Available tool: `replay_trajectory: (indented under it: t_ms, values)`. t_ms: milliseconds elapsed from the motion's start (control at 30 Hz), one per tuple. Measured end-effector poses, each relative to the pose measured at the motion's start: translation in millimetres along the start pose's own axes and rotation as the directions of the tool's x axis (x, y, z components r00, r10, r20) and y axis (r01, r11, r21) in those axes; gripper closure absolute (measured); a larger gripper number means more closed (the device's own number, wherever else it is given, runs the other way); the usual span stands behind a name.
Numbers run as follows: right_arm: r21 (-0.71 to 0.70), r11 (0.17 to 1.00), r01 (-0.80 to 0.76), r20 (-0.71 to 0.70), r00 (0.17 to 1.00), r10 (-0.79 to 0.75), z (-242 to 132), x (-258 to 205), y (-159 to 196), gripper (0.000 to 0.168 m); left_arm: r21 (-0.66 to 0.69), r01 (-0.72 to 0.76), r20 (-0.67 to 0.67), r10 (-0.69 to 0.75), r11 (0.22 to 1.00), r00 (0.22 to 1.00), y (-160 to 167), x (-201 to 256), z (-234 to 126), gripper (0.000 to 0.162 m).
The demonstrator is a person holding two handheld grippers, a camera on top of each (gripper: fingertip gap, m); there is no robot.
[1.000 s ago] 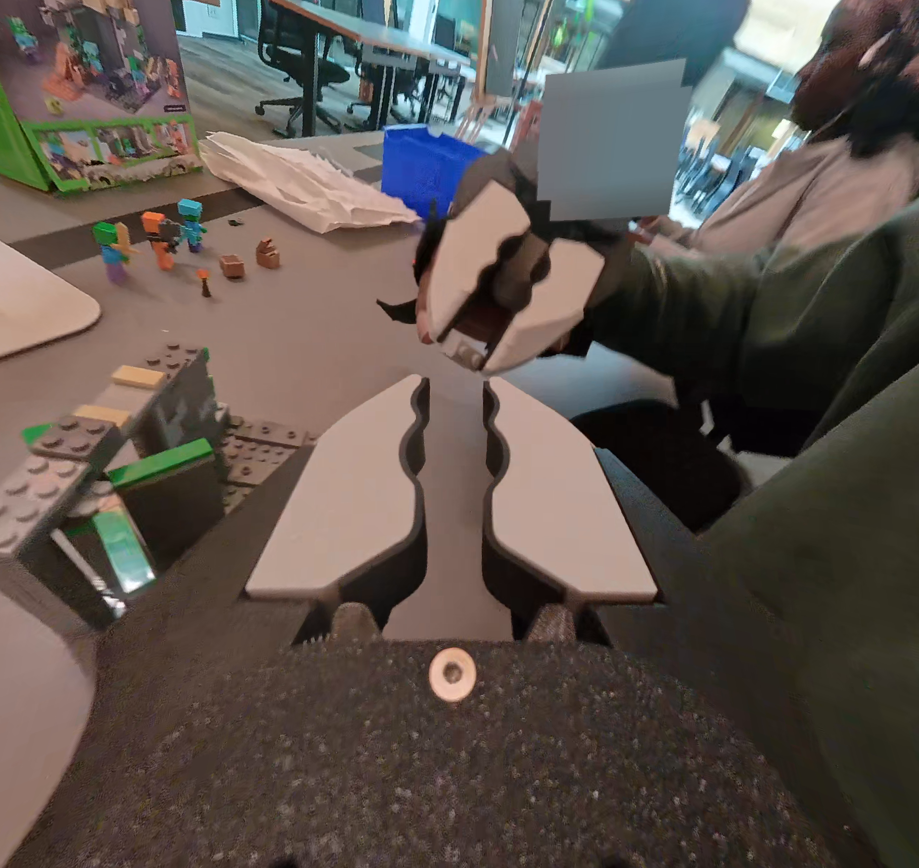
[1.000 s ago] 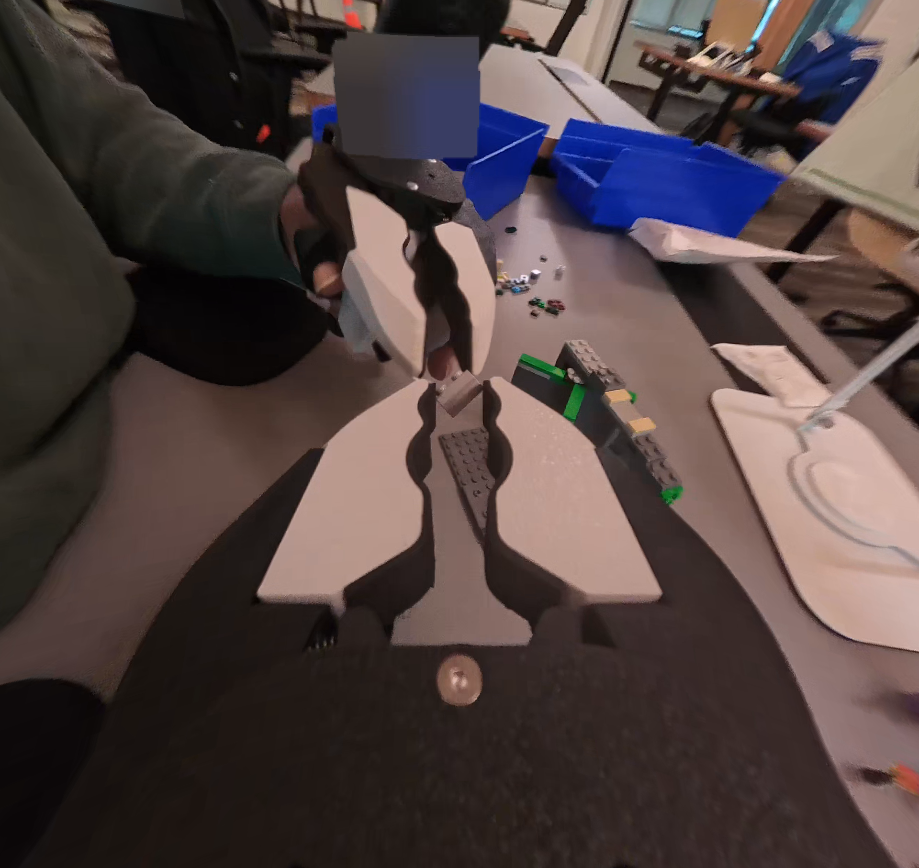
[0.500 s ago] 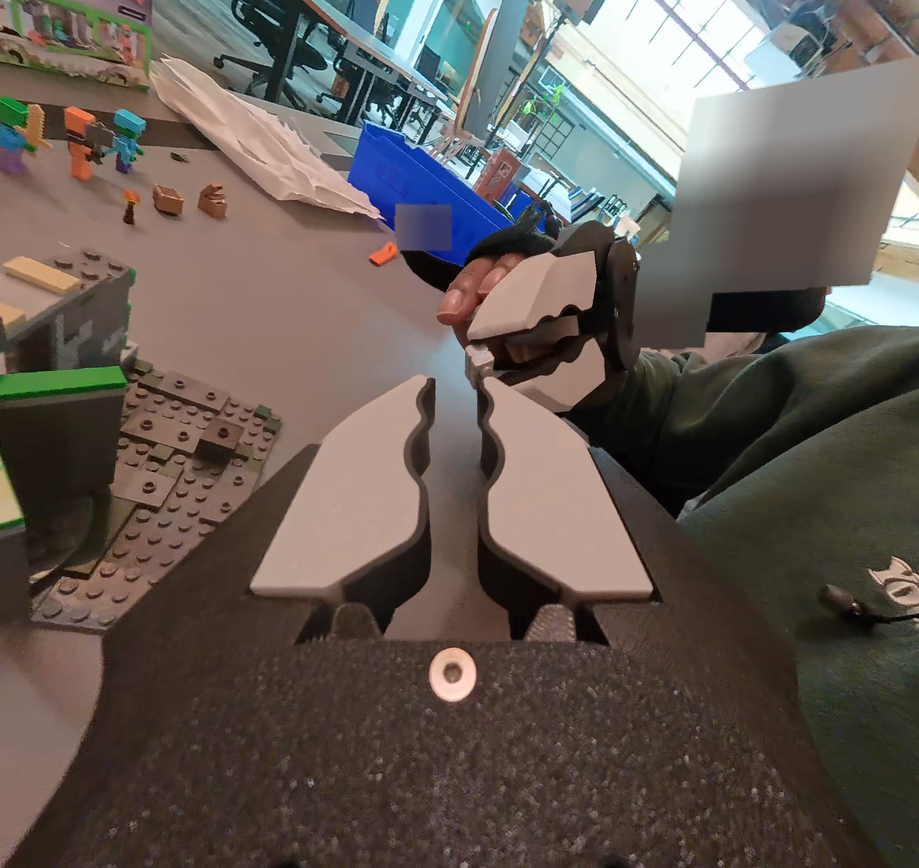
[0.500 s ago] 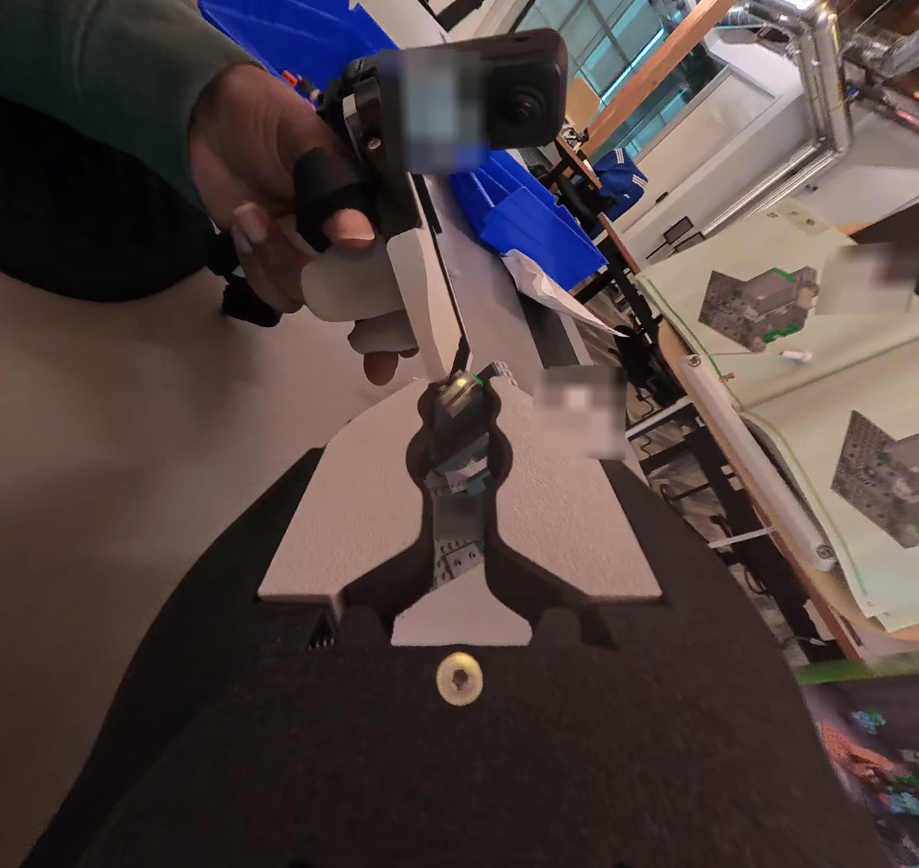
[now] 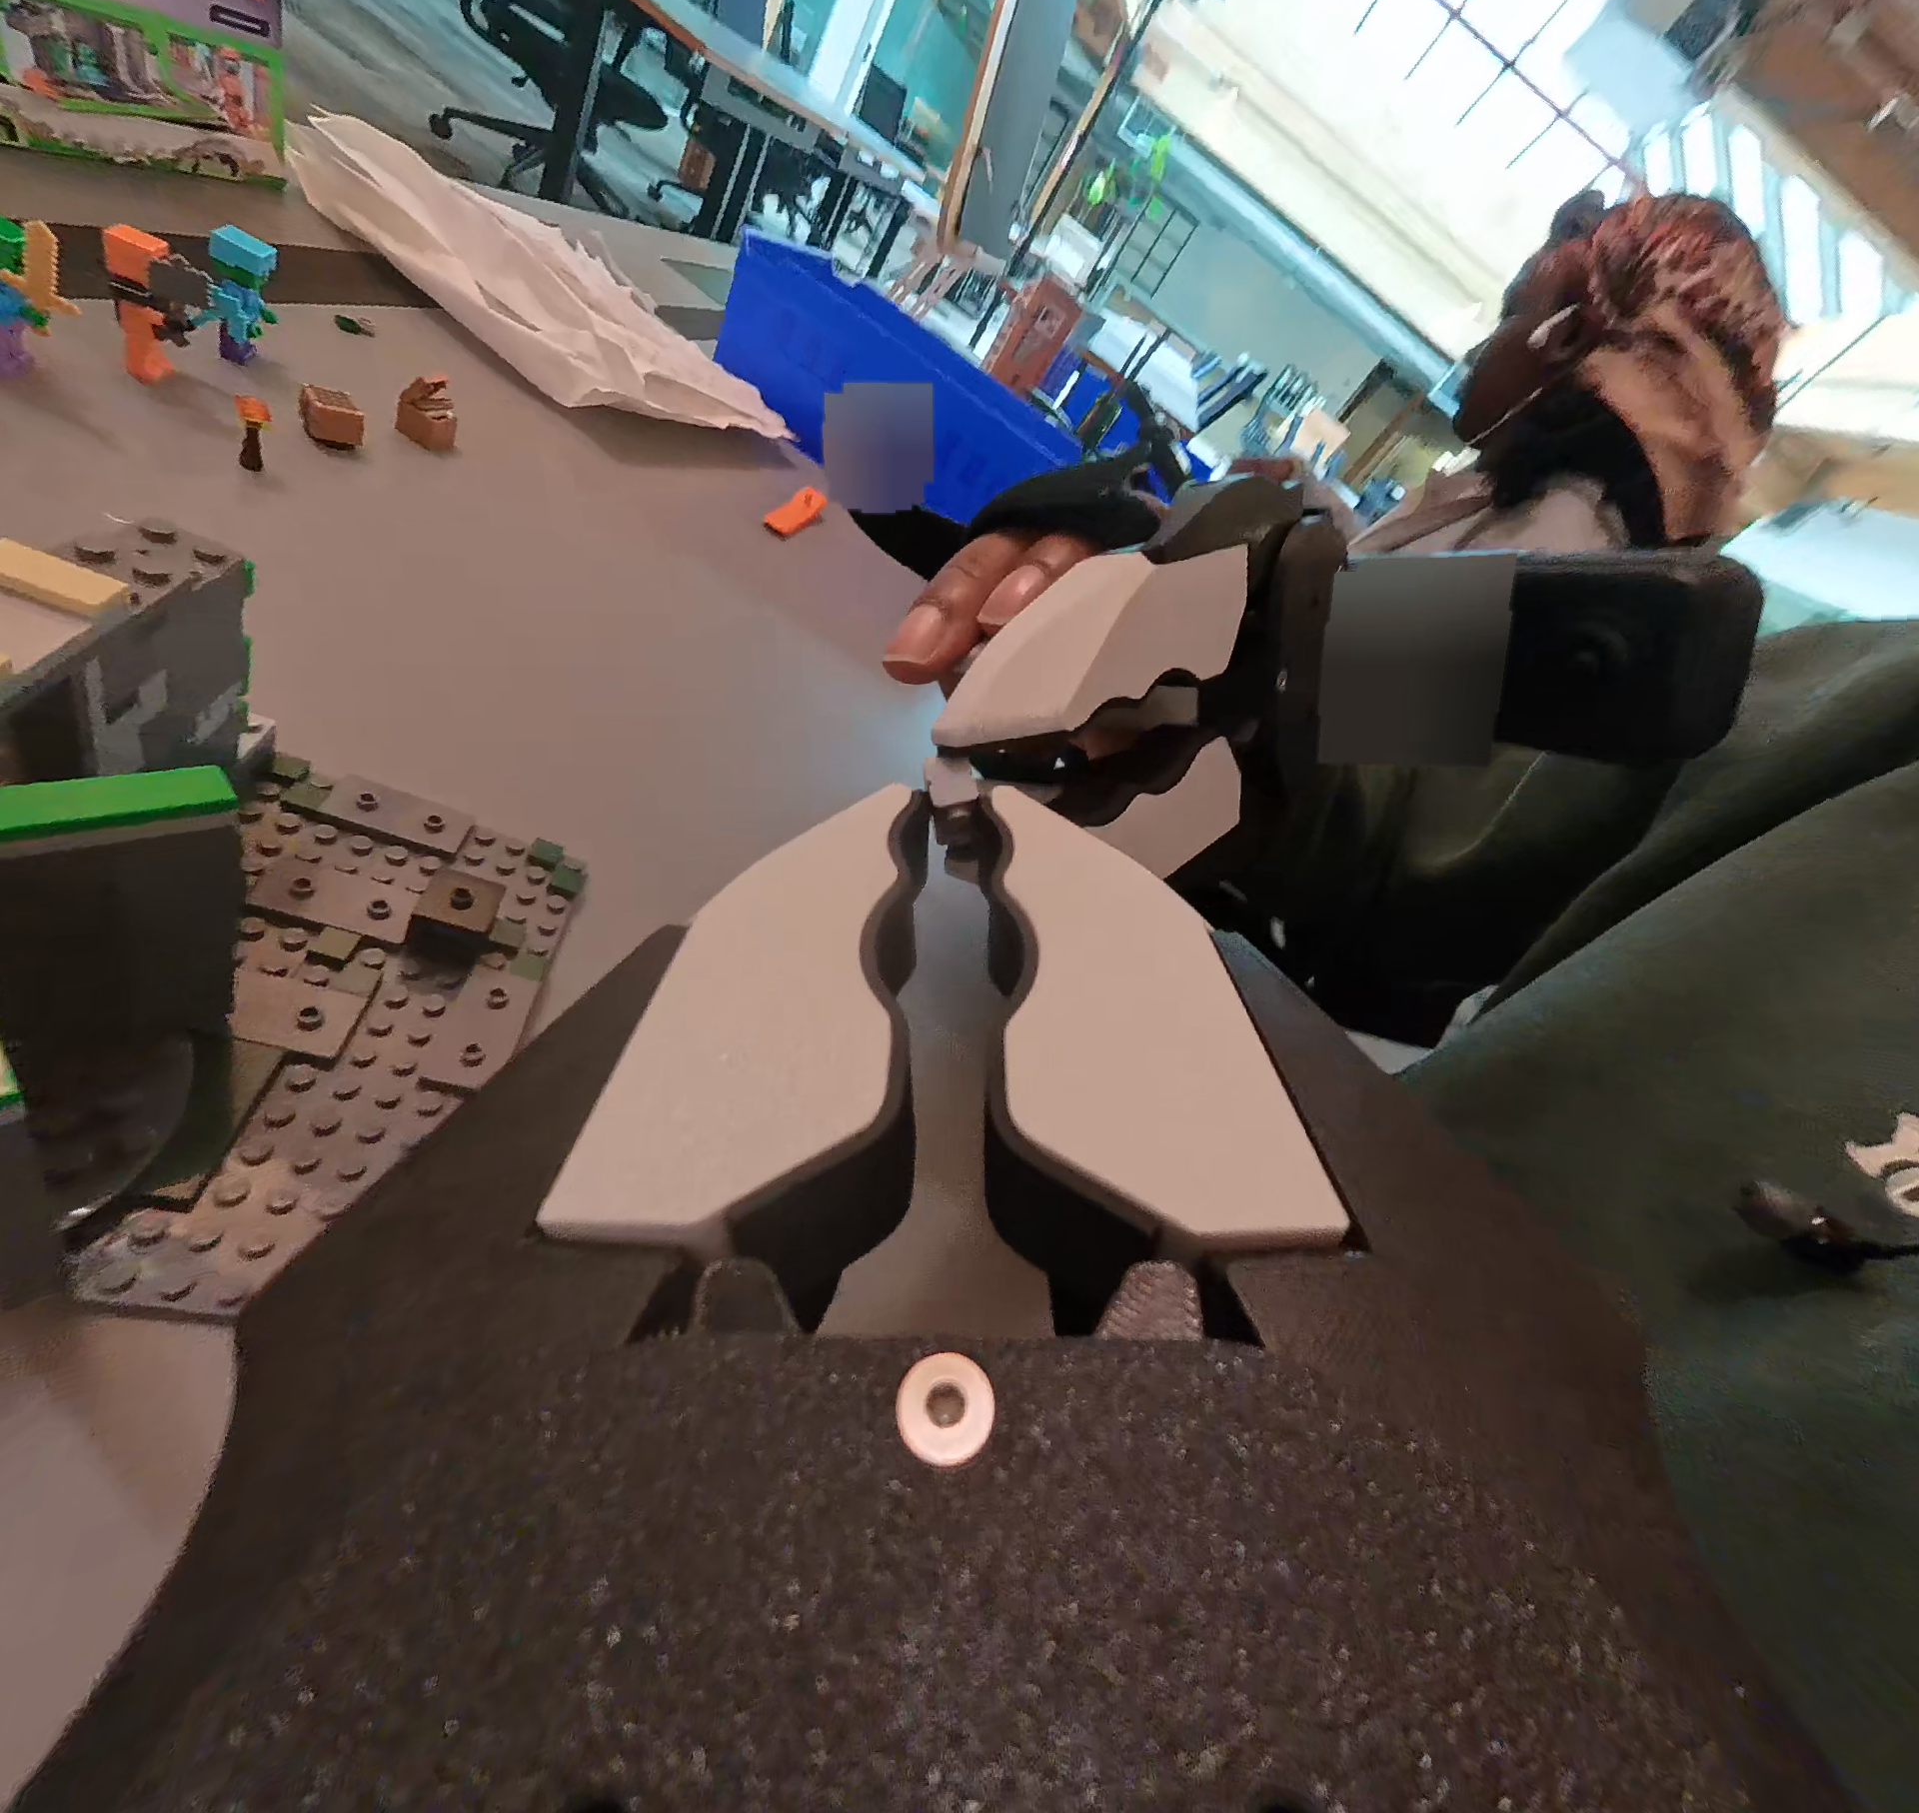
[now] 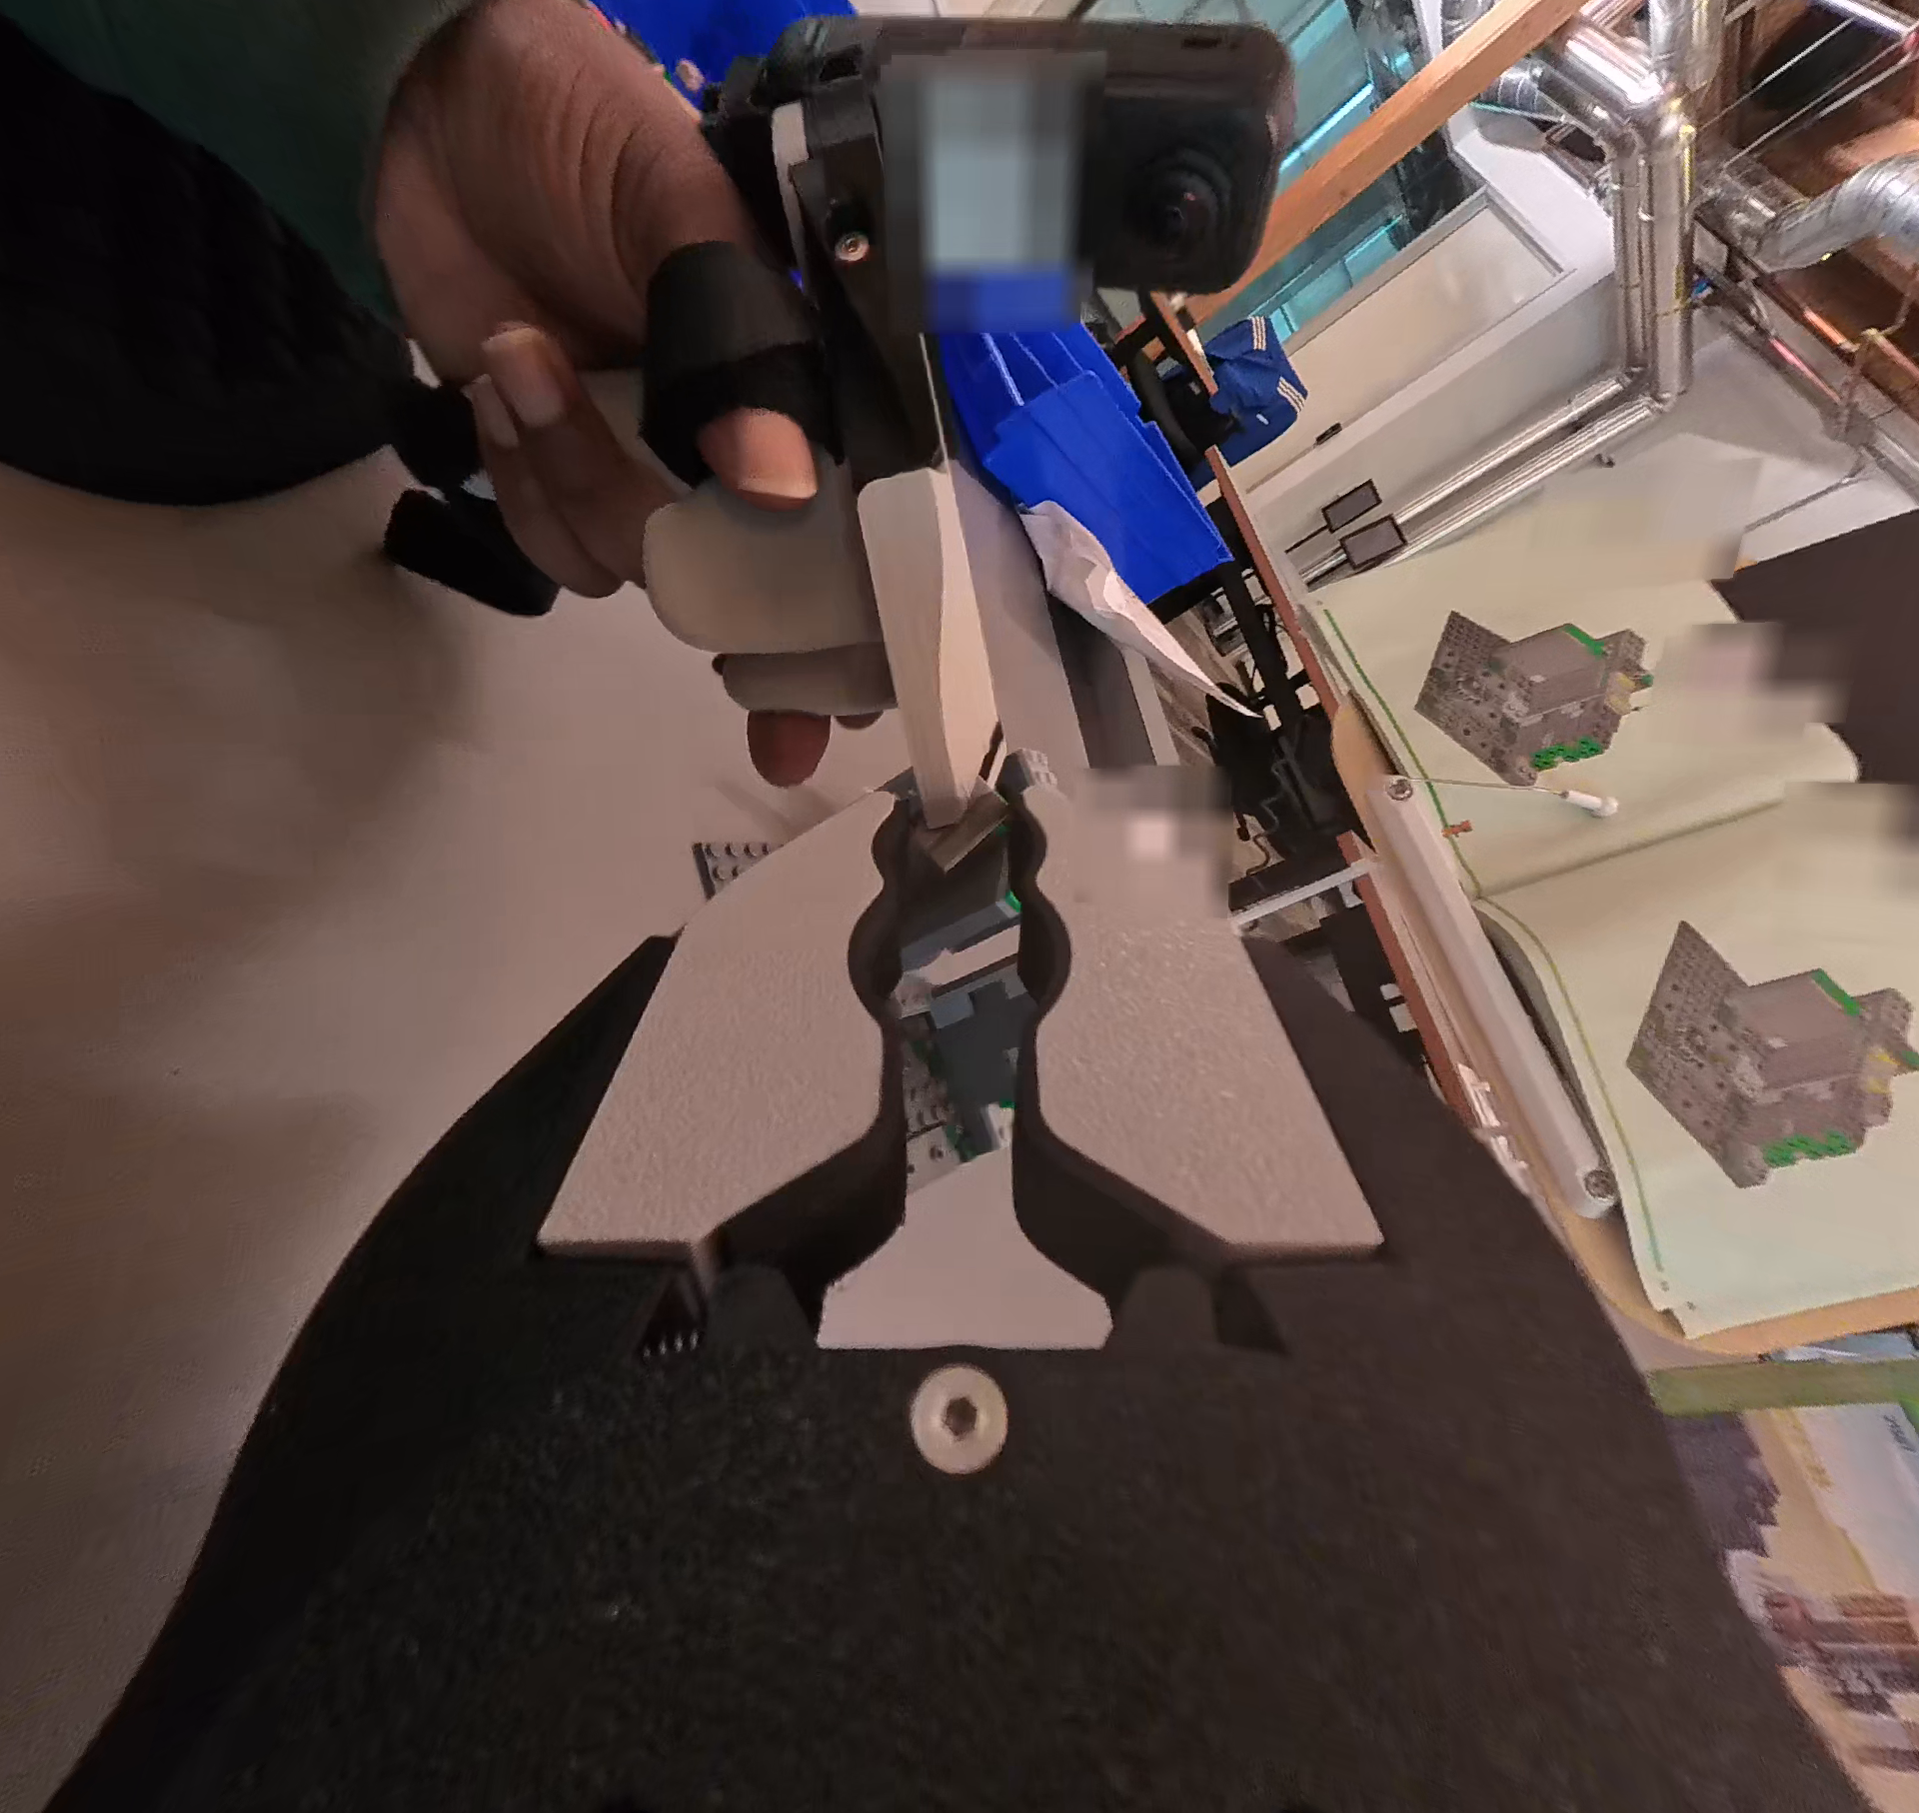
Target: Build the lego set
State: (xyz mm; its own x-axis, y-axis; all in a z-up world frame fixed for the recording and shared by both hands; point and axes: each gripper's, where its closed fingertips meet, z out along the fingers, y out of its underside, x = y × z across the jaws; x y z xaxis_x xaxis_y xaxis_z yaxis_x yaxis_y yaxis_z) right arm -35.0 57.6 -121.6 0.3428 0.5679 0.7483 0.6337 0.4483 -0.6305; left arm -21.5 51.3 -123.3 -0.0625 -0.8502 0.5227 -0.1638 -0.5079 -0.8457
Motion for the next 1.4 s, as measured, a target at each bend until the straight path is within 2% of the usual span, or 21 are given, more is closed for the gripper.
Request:
replay_trajectory:
  t_ms: [100,167,300,400,633,800,967,1033,1167,1267,1400]
  values:
    - [-0.003,0.998,-0.061,0.078,0.995,0.061,0,-7,1,0.151,-0.081,-0.071,0.027,0.073,0.994,0.997,7,-2,-1,0.154]
    - [-0.024,0.991,-0.131,0.203,0.97,0.133,-3,-16,2,0.151,-0.17,-0.141,0.036,0.15,0.975,0.988,16,-3,-2,0.154]
    - [-0.096,0.956,-0.275,0.438,0.851,0.289,-10,-24,-3,0.151,-0.335,-0.276,0.028,0.302,0.901,0.953,31,-4,-4,0.154]
    - [-0.178,0.929,-0.326,0.539,0.757,0.369,-12,-25,-3,0.151,-0.406,-0.341,0.004,0.375,0.848,0.927,36,-1,-4,0.154]
    - [-0.286,0.899,-0.332,0.628,0.644,0.438,-11,-39,4,0.153,-0.48,-0.446,-0.039,0.489,0.755,0.871,40,5,-5,0.154]
    - [-0.282,0.88,-0.382,0.631,0.617,0.47,-11,-42,2,0.161,-0.52,-0.48,-0.045,0.538,0.707,0.841,44,5,-7,0.154]
    - [-0.207,0.807,-0.553,0.58,0.595,0.556,-11,-30,-2,0.162,-0.439,-0.481,-0.02,0.527,0.759,0.85,34,7,-9,0.149]
    - [-0.14,0.727,-0.672,0.56,0.552,0.618,-14,-19,-6,0.162,-0.368,-0.479,-0.001,0.515,0.797,0.857,27,9,-11,0.143]
    - [0.011,0.537,-0.843,0.542,0.457,0.706,-19,-1,-12,0.163,-0.167,-0.426,0.014,0.434,0.889,0.901,8,19,-10,0.144]
    - [0.099,0.444,-0.89,0.551,0.421,0.721,-22,6,-18,0.163,-0.044,-0.387,0.007,0.387,0.921,0.922,-5,26,-9,0.146]
    - [0.153,0.4,-0.904,0.565,0.412,0.715,-23,9,-25,0.163,0.004,-0.376,0.001,0.376,0.927,0.927,-12,29,-6,0.152]
